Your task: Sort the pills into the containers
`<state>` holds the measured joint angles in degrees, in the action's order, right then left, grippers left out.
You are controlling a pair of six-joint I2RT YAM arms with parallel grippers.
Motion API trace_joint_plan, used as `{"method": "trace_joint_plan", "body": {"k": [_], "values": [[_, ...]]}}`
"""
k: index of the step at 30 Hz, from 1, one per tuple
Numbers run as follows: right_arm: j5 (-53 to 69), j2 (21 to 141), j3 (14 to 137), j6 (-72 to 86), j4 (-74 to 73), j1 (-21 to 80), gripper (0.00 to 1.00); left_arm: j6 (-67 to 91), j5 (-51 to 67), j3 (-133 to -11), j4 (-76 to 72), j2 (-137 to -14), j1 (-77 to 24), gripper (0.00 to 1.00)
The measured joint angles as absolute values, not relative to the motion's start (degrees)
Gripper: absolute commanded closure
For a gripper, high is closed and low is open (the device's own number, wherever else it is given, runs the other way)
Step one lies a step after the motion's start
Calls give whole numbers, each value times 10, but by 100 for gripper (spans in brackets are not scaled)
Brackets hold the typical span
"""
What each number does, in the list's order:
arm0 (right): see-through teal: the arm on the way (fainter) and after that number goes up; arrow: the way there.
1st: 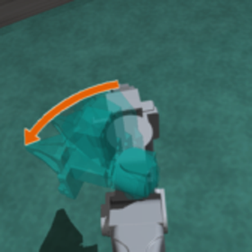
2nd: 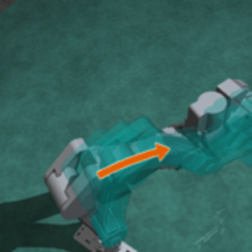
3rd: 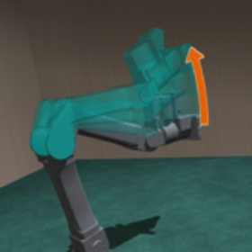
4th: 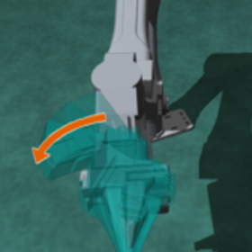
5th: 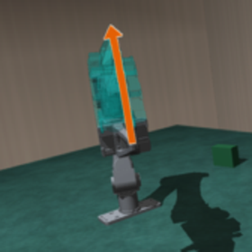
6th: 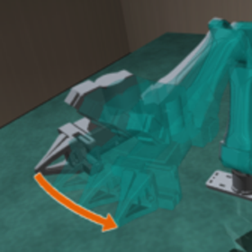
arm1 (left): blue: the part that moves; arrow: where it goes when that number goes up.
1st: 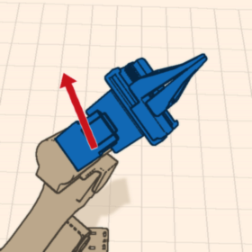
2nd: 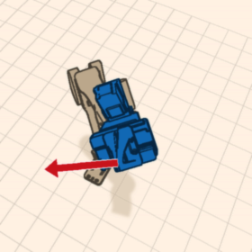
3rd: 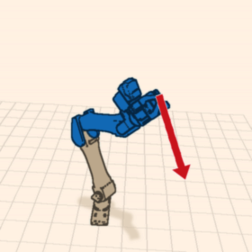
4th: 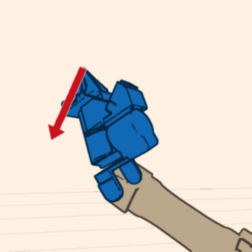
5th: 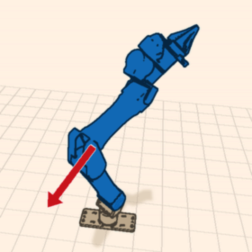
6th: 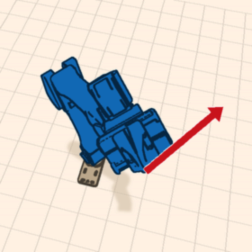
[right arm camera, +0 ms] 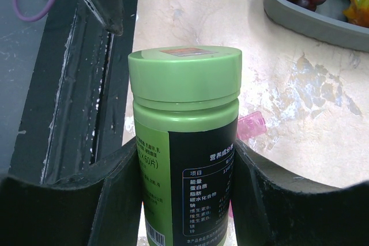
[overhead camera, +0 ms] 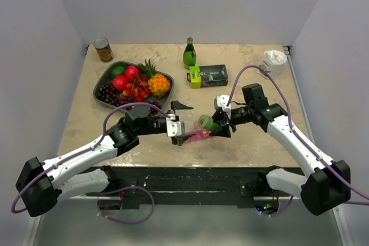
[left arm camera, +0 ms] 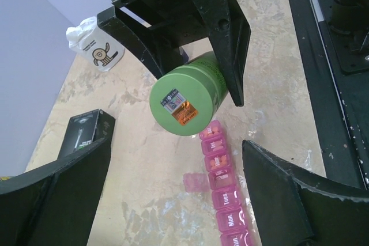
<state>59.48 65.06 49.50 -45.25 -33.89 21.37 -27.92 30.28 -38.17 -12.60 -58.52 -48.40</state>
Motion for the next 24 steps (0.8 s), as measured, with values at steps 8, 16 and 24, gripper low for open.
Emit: {"method": "trace_joint_plan", "body": {"k": [8,16,24], "values": [[595,651,495,-453,-340,214,100,-299,303,-398,-124,-596,-484,1],[595,651,495,-455,-343,214,100,-321,307,-401,-115,-600,-484,0],[595,651,495,-457,-347,214,100,-364,324,-433,-89,-627,-484,1]]}}
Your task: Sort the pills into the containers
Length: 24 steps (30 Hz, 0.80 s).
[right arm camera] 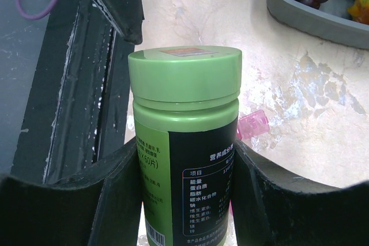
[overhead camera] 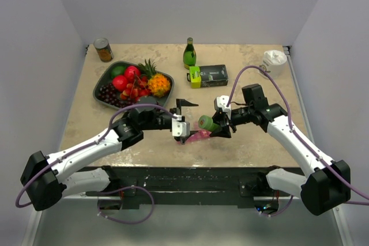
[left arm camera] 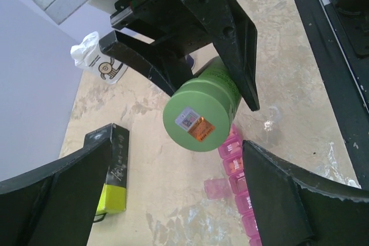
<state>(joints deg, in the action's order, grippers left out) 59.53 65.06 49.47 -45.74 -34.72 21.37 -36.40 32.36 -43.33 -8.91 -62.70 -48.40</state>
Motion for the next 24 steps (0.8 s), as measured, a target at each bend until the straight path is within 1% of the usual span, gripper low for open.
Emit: {"method": "trace_joint_plan", "body": {"k": [6,9,12,14,17,18,20,21,23,24], "values": [[595,651,495,-460,-348,214,100,-386,363,-482,-63,-668,-484,1],[595,651,495,-461,-349,214,100,-391,387,-505,-44,-692,-484,3],[595,651,495,-461,-349,214,100,-398,406,-517,-22,-709,-484,7],[595,651,495,-461,-349,214,100,-402,416,-521,-10,-718,-484,11],[595,651,495,-461,-350,214,100,-403,424,-527,4,-728,-484,29],[595,651,495,-461,-350,214,100,-403,426,-530,8,-732,-484,40],[596,651,495,-462,-350,214,100,-404,428,-534,11,-736,-484,52],[597,651,495,-464,-353,214,100,-401,427,-537,11,-737,-483,63],[598,651,494,-464,-353,214,100,-396,428,-539,14,-737,-482,71],[598,651,494,-464,-353,214,100,-391,428,-539,14,-737,-482,82]]}}
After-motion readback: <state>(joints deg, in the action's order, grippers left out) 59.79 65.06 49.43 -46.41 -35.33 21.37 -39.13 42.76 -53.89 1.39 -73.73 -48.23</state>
